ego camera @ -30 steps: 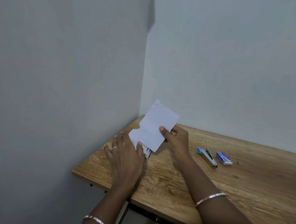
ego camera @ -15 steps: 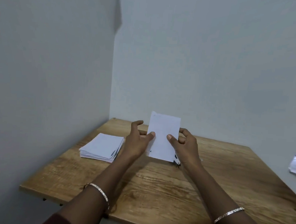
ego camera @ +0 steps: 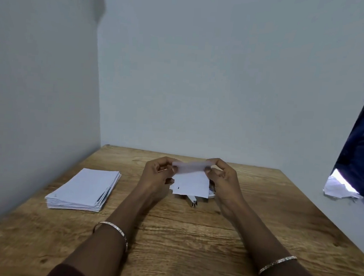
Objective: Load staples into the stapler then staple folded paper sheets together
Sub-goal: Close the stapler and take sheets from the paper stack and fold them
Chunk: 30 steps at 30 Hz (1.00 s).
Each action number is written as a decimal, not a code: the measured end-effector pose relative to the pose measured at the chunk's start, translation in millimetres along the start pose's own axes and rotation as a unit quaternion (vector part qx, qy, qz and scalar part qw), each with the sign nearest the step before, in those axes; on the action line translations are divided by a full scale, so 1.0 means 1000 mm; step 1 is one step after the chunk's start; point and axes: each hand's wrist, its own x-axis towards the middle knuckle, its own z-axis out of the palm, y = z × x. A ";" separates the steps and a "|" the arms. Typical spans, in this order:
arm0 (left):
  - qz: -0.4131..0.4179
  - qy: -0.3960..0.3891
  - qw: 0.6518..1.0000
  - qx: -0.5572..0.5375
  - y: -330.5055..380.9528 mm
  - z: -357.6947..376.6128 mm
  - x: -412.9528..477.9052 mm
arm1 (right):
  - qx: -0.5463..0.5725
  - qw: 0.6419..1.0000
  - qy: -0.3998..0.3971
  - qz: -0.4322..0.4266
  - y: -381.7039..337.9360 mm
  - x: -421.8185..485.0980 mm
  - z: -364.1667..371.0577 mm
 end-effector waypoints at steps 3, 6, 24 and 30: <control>-0.033 -0.014 0.996 -0.079 0.002 0.001 0.003 | -0.004 1.000 -0.003 -0.001 0.000 0.002 0.002; -0.066 -0.003 0.992 -0.106 0.004 0.004 0.005 | -0.017 1.000 -0.001 -0.016 0.006 0.003 0.003; -0.057 -0.004 0.987 -0.150 -0.007 -0.004 0.013 | -0.031 0.999 -0.005 -0.034 0.009 0.006 0.007; -0.056 0.010 0.987 -0.148 -0.008 -0.006 0.017 | 0.060 0.998 -0.001 0.018 0.005 0.009 0.003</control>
